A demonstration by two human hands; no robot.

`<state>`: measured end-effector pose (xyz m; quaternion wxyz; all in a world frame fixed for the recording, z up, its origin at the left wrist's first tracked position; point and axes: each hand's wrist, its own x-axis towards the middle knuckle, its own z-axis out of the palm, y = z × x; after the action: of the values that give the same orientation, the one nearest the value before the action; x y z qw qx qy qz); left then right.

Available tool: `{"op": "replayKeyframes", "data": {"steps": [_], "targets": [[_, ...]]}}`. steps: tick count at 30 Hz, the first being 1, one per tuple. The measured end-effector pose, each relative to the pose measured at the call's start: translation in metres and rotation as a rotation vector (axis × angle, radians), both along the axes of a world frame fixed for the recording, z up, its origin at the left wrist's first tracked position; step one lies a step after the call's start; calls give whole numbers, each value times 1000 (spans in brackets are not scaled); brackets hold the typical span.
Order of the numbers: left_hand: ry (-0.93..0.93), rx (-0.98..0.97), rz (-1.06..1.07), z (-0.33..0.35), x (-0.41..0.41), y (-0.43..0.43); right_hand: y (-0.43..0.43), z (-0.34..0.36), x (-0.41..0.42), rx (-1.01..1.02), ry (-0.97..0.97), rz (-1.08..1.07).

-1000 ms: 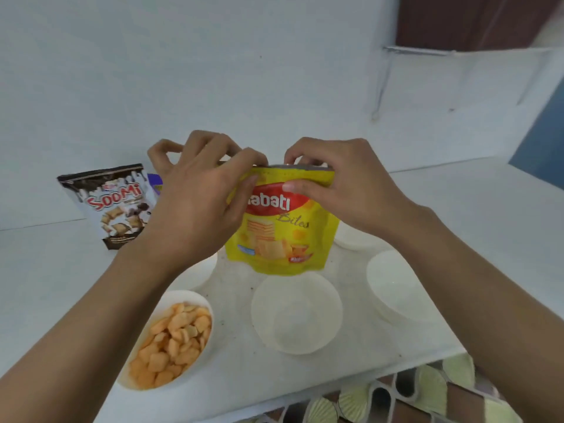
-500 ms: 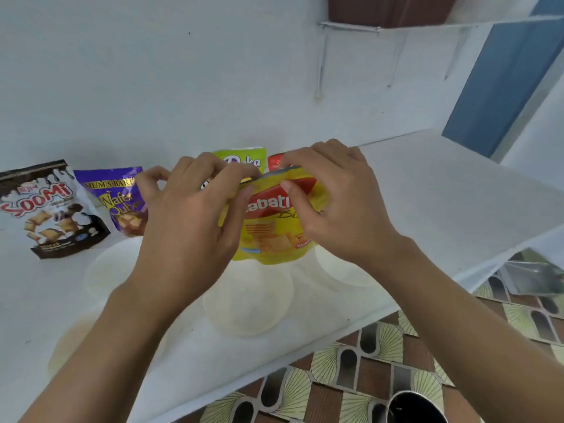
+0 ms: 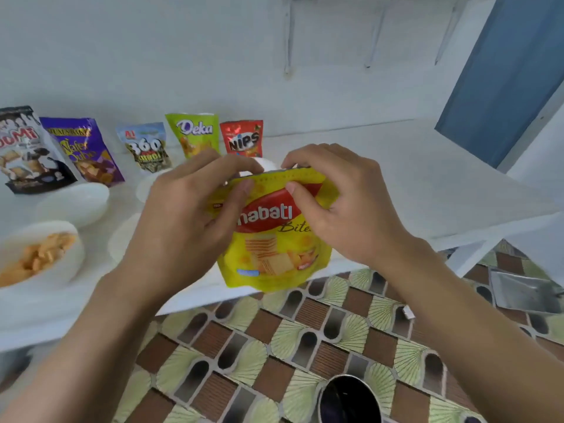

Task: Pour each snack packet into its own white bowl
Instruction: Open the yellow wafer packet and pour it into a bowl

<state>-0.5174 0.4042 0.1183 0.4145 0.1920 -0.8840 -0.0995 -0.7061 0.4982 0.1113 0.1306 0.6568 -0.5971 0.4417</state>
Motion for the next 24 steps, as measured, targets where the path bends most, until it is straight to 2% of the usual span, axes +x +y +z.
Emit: {"op": "replayKeyframes", "data": {"steps": [4,10,18,24], "targets": [[-37,100,19,-36,-49,71,69,-34,-50,95,-18,27],[-151,313,35,-103,-102,137,139,-98,-102,358,-150,31],[-226,456,34,-197,-141,177,183,-186,-131,522,-261,-44],[-232,537,22,-315,-154,194,202,-301,-137,588,-308,-96]]}}
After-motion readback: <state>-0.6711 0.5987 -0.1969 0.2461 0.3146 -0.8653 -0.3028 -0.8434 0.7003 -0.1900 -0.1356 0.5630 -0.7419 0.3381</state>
